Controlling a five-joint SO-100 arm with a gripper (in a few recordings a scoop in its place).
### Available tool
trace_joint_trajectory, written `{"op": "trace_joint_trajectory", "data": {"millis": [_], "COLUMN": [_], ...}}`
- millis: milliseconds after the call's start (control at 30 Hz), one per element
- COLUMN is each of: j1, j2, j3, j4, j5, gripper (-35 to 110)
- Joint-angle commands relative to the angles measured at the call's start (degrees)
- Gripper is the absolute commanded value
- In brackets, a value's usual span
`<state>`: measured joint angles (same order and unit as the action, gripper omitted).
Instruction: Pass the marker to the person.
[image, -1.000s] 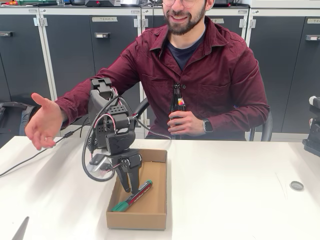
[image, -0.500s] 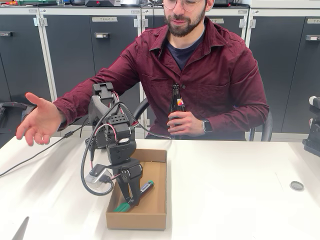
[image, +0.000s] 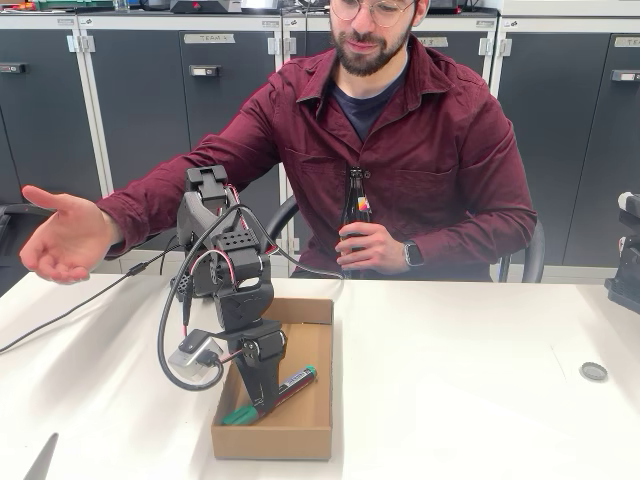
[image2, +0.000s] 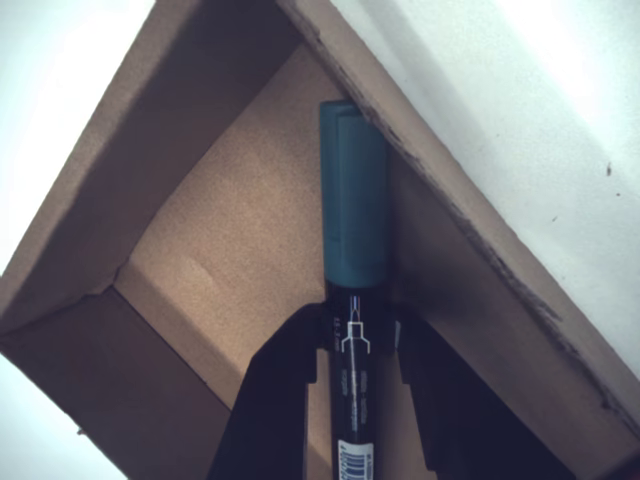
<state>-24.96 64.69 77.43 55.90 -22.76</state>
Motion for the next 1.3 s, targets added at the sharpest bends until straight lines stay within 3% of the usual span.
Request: {"op": "trace_joint_trajectory", "data": {"millis": [0, 467, 800, 1000, 1267], "j1": [0.09, 3.08, 23.38, 33.13, 29.27], "j2": [7.29, 28.92, 34.8, 38.58, 46.58], "j3": [-1.41, -6.68, -3.16, 2.46, 14.5], "j4": [2.72, 12.92, 9.23, 14.59, 27.86], "j5": [0.18, -7.91, -11.87, -9.93, -1.32], "gripper": [-5, -5, -5, -5, -5]}}
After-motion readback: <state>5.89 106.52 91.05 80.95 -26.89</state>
